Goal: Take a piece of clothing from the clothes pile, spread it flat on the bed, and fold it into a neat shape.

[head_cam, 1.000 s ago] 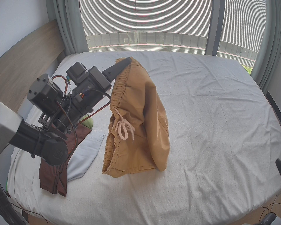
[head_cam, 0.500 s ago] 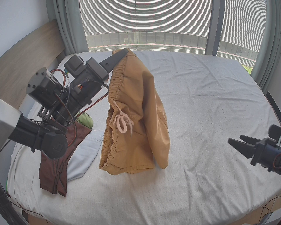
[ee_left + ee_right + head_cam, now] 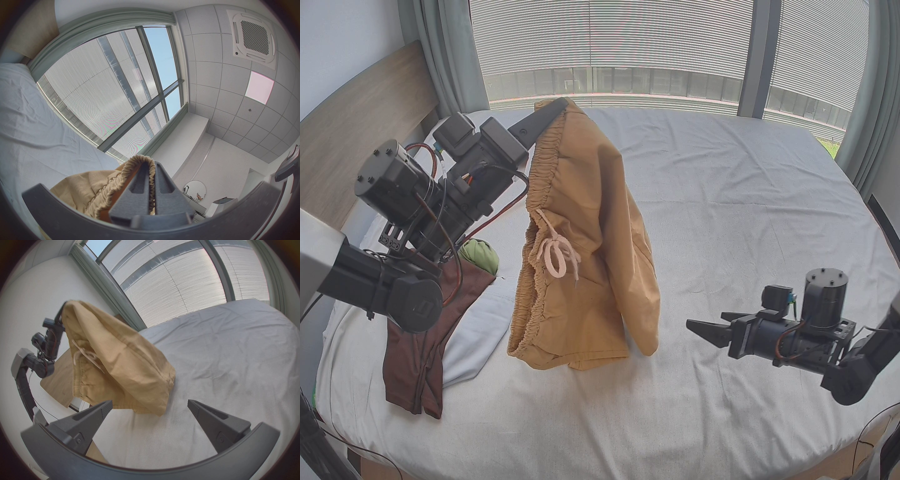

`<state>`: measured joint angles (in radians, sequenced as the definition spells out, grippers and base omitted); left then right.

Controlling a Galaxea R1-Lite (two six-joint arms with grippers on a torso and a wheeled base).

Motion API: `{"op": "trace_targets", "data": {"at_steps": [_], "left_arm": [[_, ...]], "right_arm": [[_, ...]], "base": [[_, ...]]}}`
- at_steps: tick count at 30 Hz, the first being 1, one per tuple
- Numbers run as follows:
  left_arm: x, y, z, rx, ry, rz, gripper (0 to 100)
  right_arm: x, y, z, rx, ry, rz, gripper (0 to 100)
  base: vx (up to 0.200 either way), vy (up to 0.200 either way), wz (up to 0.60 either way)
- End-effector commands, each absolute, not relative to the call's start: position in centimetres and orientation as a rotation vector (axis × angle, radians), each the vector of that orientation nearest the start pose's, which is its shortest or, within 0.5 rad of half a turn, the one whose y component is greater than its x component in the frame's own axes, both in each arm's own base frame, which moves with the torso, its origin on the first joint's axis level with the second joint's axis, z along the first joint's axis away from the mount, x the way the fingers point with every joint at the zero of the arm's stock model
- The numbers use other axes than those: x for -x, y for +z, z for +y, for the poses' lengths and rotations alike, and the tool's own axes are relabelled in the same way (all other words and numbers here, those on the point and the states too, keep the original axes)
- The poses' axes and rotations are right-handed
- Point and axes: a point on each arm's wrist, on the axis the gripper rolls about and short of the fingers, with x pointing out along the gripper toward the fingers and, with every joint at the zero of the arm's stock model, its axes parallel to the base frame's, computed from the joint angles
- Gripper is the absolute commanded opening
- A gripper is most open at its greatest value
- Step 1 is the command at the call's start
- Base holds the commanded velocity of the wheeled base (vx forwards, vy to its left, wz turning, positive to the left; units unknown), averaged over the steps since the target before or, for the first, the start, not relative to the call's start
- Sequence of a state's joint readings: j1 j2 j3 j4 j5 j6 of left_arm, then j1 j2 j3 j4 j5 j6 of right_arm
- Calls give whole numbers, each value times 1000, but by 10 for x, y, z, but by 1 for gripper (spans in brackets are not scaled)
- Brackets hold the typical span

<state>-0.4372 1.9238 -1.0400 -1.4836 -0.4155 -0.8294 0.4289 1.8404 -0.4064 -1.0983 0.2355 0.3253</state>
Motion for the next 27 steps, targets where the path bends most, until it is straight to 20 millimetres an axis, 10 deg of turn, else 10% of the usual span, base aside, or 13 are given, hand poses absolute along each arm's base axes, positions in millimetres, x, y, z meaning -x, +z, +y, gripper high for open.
{"op": "trace_targets", "data": {"at_steps": [1, 27], "left_arm": [[-321, 254, -156, 757, -1027, -253, 0], [-320, 256, -150, 755, -1012, -267, 0]], "right_arm": [[-274, 50, 140, -266, 615, 549, 100], [-334, -2, 207, -337, 664, 727, 100]], "base": [[0, 0, 0], [0, 0, 0]]}}
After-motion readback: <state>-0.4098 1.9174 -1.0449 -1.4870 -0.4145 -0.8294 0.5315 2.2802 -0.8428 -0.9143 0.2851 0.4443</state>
